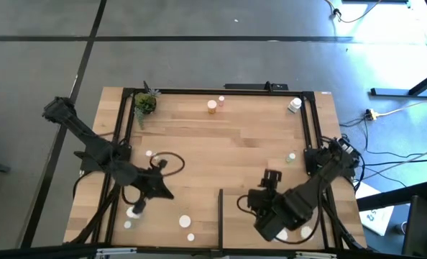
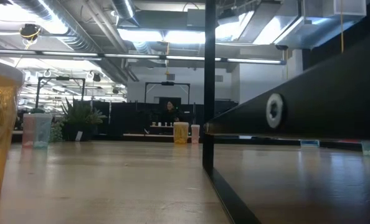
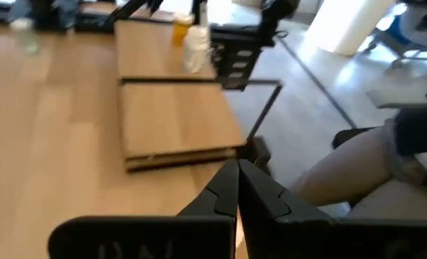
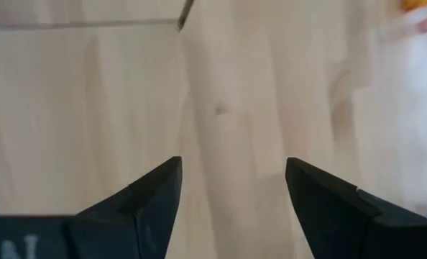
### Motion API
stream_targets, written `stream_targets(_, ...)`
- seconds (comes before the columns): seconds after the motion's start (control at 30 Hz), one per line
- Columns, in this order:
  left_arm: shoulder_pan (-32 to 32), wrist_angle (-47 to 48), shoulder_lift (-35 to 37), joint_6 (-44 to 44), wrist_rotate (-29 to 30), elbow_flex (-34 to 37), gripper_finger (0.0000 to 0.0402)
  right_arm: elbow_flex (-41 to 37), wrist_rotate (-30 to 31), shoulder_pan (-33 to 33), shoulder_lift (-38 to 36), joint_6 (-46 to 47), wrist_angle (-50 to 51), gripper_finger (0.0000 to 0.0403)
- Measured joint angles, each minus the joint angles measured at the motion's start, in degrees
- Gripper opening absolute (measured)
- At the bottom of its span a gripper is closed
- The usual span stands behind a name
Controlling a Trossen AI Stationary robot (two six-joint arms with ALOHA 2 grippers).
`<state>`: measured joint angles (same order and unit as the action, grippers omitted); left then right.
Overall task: Pick and place medicine bottles onto shelf by color
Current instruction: Put the top left blue pill bottle on the shelf
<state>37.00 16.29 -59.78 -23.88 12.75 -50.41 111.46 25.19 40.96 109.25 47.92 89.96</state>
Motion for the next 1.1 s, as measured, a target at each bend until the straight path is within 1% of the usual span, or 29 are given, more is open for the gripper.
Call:
stream_targets(0.13,-2.4,10.5,3.6,-4.0,0.1,0.0,0.0000,0.0,3.7,-2.5,-1.4,-0.6,-0.2,0.0250)
stream_targets(0.23,-4.7,16.9,4.3,-7.5,0.0,0.0,0.0000,0.0,4.4,-4.8,-2.0,-2.4,-0.6,0.0250)
stream_targets(0.4,-8.5,24.2,4.5,-16.7,-0.3,0.0,0.0000,0.0,4.3,-8.1,-2.4,-8.2,-2.5,0.0250)
stream_targets(0.5,-11.0,27.1,4.0,-19.2,-1.6,0.0,0.0000,0.0,4.3,-9.8,-2.5,-11.0,-3.2,0.0250)
stream_targets(0.6,-13.0,27.6,3.6,-18.1,-3.5,0.0,0.0000,0.0,4.3,-11.0,-2.5,-12.5,-3.5,0.0250)
stream_targets(0.67,-13.8,27.5,3.6,-15.5,-4.6,0.0,0.0000,0.0,4.2,-11.4,-2.5,-13.9,-3.5,0.0250)
stream_targets(0.77,-14.1,27.4,3.6,-10.5,-4.8,0.0,0.0000,0.0,3.6,-11.6,-2.5,-16.1,-3.8,0.0250)
stream_targets(0.87,-14.1,27.4,3.6,-7.8,-4.9,0.0,0.0000,0.0,3.9,-11.6,-2.5,-17.1,-5.6,0.0250)
stream_targets(0.97,-14.1,27.6,3.6,-3.2,-4.9,0.0,0.0000,0.0,5.9,-11.6,-2.5,-18.2,-7.8,0.0250)
stream_targets(1.1,-14.1,27.6,3.6,1.4,-4.8,0.0,0.0000,0.0,11.5,-11.6,-2.5,-18.4,-8.7,0.0250)
